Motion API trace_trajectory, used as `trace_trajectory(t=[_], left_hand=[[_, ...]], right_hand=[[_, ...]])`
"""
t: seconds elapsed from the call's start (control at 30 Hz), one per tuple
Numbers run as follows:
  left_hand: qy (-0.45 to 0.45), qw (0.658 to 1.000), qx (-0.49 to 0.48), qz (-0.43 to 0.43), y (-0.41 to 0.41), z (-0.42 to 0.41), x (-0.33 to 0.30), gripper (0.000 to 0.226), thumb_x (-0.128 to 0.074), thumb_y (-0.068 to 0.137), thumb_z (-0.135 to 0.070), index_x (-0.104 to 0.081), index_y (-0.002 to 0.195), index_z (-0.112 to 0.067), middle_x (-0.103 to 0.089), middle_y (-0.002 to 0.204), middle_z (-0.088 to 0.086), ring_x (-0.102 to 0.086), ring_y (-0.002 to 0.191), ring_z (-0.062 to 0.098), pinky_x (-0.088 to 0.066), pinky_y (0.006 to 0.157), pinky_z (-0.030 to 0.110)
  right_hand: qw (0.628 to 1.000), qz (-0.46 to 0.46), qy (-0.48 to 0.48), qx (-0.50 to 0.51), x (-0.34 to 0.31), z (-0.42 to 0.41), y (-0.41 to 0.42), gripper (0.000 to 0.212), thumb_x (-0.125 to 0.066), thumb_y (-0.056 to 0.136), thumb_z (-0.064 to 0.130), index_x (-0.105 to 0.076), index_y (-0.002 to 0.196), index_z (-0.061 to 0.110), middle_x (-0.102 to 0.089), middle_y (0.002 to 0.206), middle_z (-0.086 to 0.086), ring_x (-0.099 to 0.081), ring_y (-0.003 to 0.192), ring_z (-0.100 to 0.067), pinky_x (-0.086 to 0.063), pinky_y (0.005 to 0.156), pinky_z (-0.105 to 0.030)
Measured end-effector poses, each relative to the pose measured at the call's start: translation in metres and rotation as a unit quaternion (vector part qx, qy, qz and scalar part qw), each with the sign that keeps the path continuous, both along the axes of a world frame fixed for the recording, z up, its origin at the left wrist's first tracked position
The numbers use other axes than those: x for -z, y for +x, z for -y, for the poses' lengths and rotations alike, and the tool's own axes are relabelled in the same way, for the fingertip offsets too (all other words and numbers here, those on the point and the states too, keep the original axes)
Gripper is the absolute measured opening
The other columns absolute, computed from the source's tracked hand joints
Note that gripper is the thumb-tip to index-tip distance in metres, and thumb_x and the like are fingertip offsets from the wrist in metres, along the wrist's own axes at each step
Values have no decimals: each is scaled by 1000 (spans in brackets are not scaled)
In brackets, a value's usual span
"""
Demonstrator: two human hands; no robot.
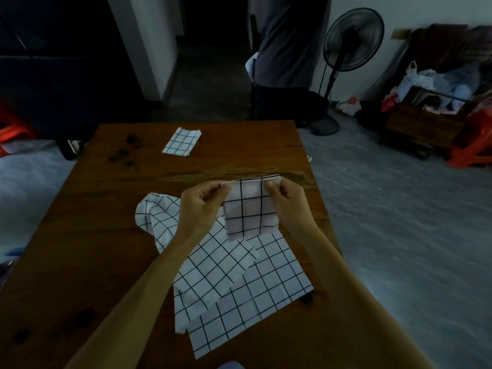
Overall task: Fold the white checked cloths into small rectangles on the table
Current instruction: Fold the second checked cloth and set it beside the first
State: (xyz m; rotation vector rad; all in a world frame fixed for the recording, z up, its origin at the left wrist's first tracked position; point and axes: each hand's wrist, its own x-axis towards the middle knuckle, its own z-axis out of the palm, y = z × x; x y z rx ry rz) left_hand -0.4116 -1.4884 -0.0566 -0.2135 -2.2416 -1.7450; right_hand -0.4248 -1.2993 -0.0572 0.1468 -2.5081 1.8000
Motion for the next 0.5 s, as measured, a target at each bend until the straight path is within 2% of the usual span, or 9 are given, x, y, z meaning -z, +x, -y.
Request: trace_trajectory(t=[0.1,0.23,0.3,0.33,0.37,0.43,0.5], left_hand=[[-4,1000,-23,-10,-1,-2,1,9,-62,89,-21,-70,89,-18,-69,71,-4,-65,68,18,-54,64,28],[-18,999,-31,-24,-1,-3,2,15,-62,89,-19,-71,96,-9,-70,79,-7,-67,75,6,-53,67,17],[-20,999,-31,-31,-2,-4,2,17,-63,89,-17,-71,99,-6,-72,85,-3,-67,81,4,-51,71,14],[-26,998,-32,-37,-3,-5,2,17,-63,88,-17,-71,99,-6,-72,86,-1,-68,82,3,-51,72,13],[-33,998,-33,-45,-2,-6,1,17,-64,87,-16,-71,99,-6,-72,87,-2,-67,82,2,-50,72,12],[-52,997,-29,-58,-2,-9,0,18,-65,86,-17,-71,100,-8,-72,90,-4,-67,83,-1,-50,71,10],[-81,994,-20,-70,-2,-12,-1,18,-65,86,-18,-72,101,-10,-72,91,-5,-67,82,0,-50,69,11]], right_hand=[[1000,-8,-10,3,-2,1,0,36,-48,100,21,-48,73,-3,-39,60,-4,-33,50,-9,-30,47,-16],[1000,-9,-15,4,1,0,0,37,-48,100,22,-48,76,-6,-40,62,-7,-35,52,-13,-31,48,-20],[1000,-4,-9,8,3,-1,0,30,-49,99,22,-53,84,-4,-45,65,-11,-40,56,-14,-35,52,-24],[1000,-6,-1,17,3,-1,1,21,-51,98,22,-58,95,1,-51,70,-8,-45,59,-11,-39,55,-25],[999,-14,14,30,2,0,2,19,-53,97,21,-57,111,9,-56,81,0,-49,67,-5,-43,60,-22],[992,-83,74,57,-2,2,4,41,-56,95,21,-45,134,18,-56,114,8,-52,99,0,-45,83,-20],[965,-181,185,34,-8,6,2,41,-55,95,28,-48,134,20,-54,129,2,-44,124,-13,-35,102,-33]])
